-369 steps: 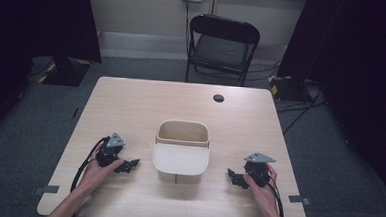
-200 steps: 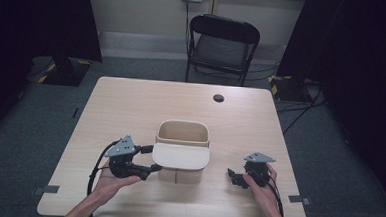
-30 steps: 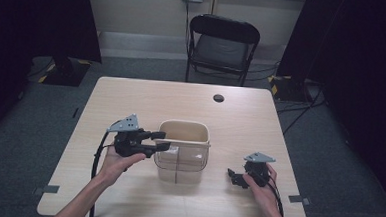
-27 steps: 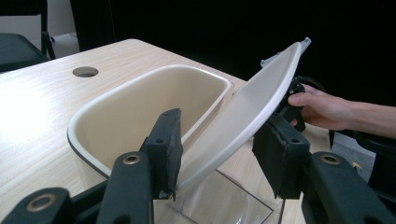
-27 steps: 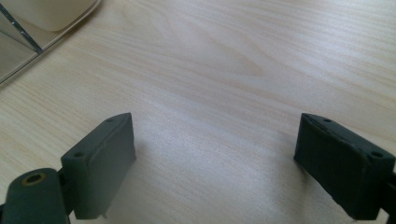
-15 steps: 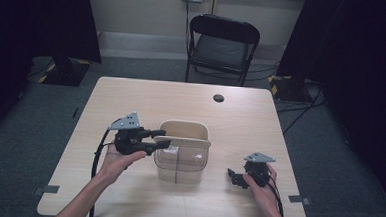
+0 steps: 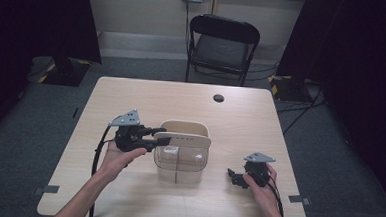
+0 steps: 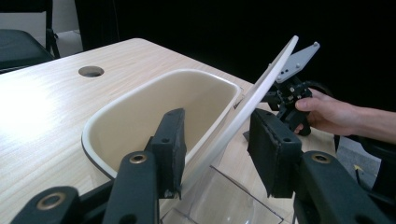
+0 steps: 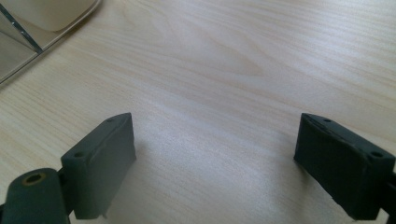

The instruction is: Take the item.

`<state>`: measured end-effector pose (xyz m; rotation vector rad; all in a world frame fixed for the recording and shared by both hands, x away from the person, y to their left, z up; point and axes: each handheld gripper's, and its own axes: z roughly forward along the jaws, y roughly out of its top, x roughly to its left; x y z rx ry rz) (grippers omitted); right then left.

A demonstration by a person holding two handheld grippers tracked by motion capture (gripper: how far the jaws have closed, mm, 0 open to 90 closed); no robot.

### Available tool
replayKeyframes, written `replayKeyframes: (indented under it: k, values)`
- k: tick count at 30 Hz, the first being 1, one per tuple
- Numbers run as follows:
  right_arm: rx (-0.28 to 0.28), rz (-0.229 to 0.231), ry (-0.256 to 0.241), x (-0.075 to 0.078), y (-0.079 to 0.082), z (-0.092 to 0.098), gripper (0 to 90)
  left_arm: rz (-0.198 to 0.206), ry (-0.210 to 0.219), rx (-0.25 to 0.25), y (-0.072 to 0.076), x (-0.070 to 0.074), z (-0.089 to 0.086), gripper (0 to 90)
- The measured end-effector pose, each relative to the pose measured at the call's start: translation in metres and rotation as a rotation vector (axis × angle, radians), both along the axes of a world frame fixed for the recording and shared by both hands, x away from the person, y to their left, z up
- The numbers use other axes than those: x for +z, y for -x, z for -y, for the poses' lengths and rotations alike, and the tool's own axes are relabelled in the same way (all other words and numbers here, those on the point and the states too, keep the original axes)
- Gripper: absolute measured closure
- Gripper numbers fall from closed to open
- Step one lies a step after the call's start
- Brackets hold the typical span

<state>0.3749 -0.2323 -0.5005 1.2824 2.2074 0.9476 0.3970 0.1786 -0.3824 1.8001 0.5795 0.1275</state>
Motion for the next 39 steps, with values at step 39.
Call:
replayKeyframes:
  k: [39]
  values:
    - [0.000,0.000,0.000,0.0000,0.0000,0.0000,11.4,-0.030,0.021,0.031,-0.0081,0.0017,0.0001,58.3]
